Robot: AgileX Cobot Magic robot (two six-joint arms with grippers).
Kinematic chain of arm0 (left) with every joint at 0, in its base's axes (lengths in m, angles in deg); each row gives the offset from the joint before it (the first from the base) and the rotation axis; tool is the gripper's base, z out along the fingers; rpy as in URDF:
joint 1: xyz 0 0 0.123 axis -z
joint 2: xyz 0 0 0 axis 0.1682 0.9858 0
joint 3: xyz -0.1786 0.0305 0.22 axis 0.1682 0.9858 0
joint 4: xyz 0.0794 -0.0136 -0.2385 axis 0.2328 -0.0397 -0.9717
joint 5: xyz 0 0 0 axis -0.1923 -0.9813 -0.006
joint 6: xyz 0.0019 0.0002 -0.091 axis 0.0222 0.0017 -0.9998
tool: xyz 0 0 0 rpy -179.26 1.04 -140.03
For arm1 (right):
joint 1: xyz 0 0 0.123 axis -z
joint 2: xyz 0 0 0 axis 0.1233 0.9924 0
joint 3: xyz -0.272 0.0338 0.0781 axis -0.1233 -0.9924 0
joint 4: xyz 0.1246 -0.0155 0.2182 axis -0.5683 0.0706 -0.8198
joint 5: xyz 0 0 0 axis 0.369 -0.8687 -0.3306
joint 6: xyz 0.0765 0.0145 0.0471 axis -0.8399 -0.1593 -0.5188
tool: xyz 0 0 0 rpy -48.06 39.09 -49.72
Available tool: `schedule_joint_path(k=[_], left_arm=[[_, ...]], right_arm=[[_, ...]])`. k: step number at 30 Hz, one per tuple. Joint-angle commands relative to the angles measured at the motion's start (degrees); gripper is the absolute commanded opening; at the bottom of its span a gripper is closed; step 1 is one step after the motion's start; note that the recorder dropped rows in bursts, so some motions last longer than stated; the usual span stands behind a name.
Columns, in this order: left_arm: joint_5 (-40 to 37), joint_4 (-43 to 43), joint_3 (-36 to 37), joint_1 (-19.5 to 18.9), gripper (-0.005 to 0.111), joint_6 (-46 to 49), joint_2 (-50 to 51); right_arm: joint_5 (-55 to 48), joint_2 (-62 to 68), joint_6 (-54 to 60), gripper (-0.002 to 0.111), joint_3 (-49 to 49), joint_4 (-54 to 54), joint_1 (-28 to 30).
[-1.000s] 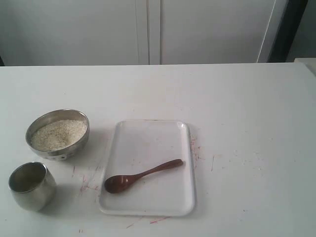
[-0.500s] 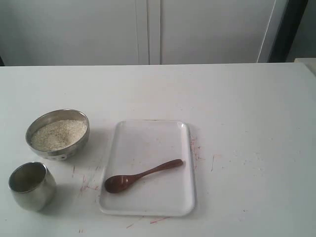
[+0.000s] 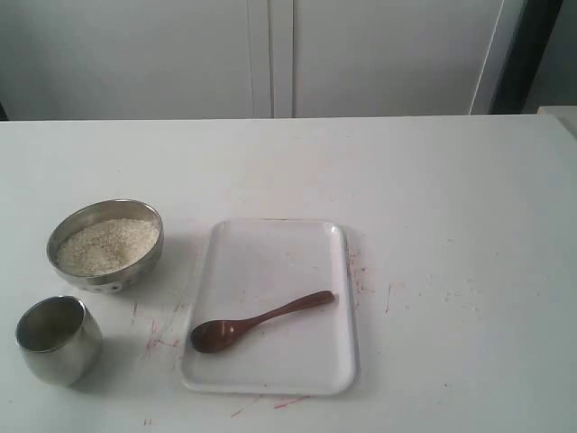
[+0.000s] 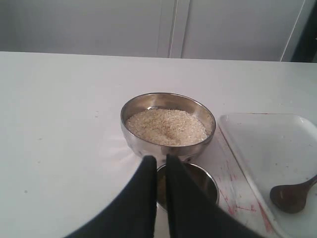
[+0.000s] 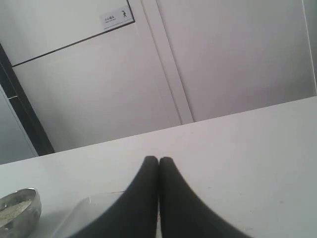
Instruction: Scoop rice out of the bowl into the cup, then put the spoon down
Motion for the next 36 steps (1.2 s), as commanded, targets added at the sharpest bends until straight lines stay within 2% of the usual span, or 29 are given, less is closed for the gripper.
schedule_joint_path(k=[1,36], left_arm=[[-0.18,-0.52,-0.19,-0.04,0.014,-0.11,-0.24],[-0.18,-0.52,-0.19,-0.04,0.014,-0.11,-0.24]], right_arm=[[-0.28,-0.14,-0.09,0.000,-0.33,-0.11,0.39],[1.76,-0.14,-0.09,0.000,-0.33,-1.30,0.39]])
